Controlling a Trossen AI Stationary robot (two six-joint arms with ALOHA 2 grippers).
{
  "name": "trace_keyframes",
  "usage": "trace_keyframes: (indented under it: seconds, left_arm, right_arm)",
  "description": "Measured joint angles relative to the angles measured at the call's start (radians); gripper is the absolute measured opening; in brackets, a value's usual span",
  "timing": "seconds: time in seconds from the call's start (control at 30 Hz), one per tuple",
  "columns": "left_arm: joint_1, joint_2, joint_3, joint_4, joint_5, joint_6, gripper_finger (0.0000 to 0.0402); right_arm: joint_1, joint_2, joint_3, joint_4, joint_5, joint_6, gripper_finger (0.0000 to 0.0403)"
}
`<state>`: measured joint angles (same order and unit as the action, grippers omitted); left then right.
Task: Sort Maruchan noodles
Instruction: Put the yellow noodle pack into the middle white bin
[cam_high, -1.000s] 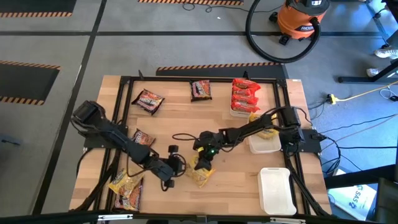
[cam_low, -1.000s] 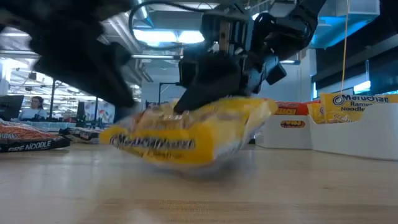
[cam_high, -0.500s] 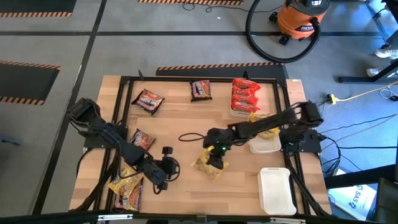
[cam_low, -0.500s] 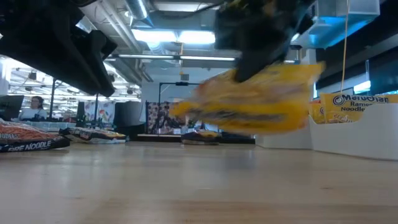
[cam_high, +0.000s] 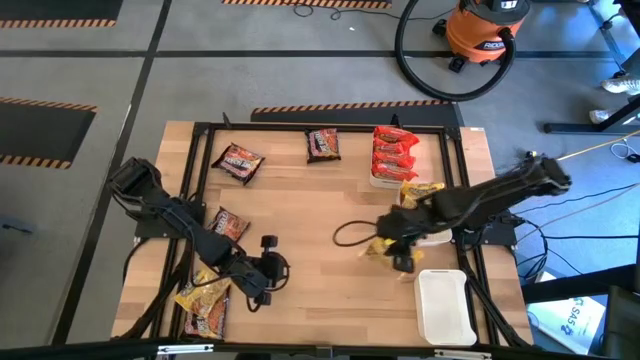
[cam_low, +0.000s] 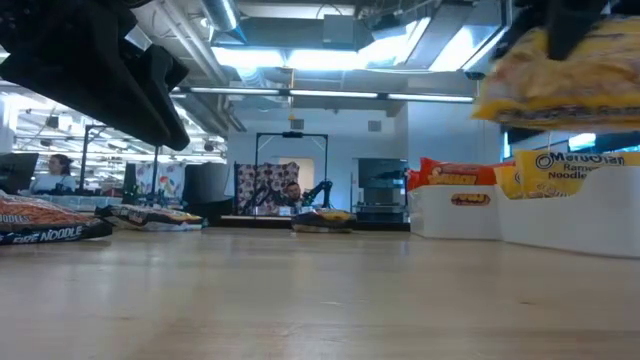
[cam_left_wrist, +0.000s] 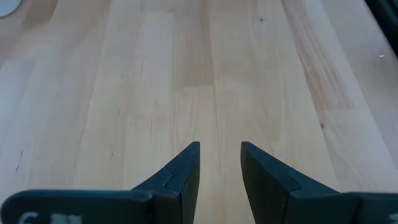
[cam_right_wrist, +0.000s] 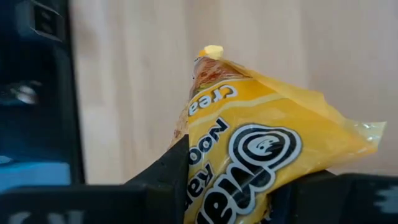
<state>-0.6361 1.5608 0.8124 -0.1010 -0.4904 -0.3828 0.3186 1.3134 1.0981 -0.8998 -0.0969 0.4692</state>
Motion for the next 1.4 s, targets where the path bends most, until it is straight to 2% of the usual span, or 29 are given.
trace_keyframes:
  seconds: [0.2, 0.3, 0.4, 0.53, 0.63, 0.9, 1.4]
  left_arm:
    - [0.001, 0.000, 0.000, 0.005, -0.003, 0.000, 0.0109]
    - [0.001, 0.000, 0.000, 0.006, -0.013, 0.007, 0.0109]
    - [0.003, 0.000, 0.000, 0.007, -0.025, 0.009, 0.0109]
    - [0.011, 0.000, 0.000, 0.008, -0.025, 0.010, 0.0109]
    - [0.019, 0.000, 0.000, 0.008, -0.025, 0.019, 0.0109]
    - [0.022, 0.000, 0.000, 0.008, -0.025, 0.026, 0.0109]
    - [0.023, 0.000, 0.000, 0.007, -0.023, 0.030, 0.0109]
  right_arm:
    - [0.031, -0.093, 0.000, -0.292, 0.134, 0.050, 0.0124]
    - [0.031, -0.101, 0.000, -0.411, 0.154, 0.061, 0.0124]
    - [0.031, -0.100, 0.000, -0.502, 0.171, 0.050, 0.0124]
    - [0.031, -0.097, 0.000, -0.569, 0.261, 0.006, 0.0124]
    - [0.031, -0.097, -0.014, -0.563, 0.323, -0.013, 0.0124]
    - [0.029, -0.097, -0.152, -0.473, 0.341, -0.158, 0.0124]
    - [0.028, -0.089, -0.324, -0.277, 0.405, -0.308, 0.0124]
